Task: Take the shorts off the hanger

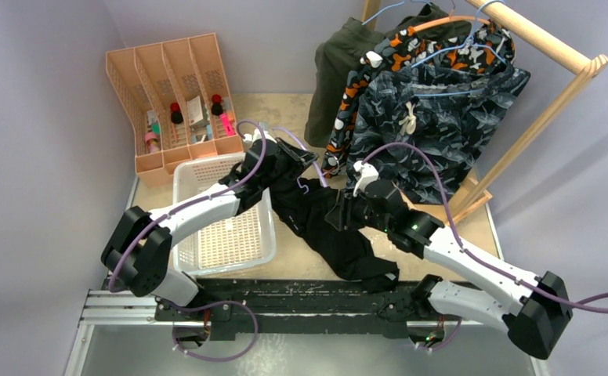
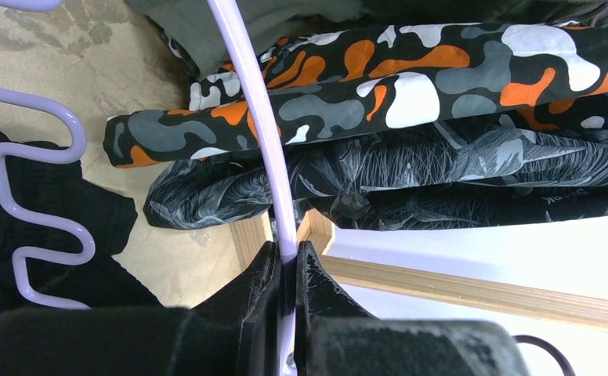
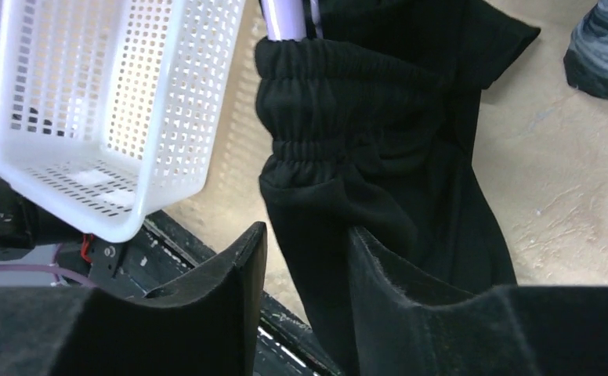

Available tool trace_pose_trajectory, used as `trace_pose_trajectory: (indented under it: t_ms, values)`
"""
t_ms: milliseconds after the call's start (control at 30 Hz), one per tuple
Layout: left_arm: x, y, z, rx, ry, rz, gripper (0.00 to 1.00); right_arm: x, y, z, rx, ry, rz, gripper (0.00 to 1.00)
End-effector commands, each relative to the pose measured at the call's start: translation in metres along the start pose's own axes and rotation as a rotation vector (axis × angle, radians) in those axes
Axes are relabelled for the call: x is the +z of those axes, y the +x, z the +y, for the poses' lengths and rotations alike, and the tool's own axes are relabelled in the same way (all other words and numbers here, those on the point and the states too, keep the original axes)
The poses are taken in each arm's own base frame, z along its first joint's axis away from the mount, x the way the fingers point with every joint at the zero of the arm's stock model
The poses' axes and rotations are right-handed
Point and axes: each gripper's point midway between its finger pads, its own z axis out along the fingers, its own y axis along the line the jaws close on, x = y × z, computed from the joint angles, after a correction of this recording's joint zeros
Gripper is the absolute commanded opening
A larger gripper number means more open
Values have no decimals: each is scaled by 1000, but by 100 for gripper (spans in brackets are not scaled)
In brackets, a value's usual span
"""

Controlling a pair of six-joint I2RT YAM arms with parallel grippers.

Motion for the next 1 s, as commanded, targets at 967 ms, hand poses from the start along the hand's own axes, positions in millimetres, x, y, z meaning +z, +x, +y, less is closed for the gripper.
trace_pose_trajectory:
  t_ms: [967]
  values:
    - [1,-18,-38,10,136,15,0,16,-27,27,-36,-71,-17,28]
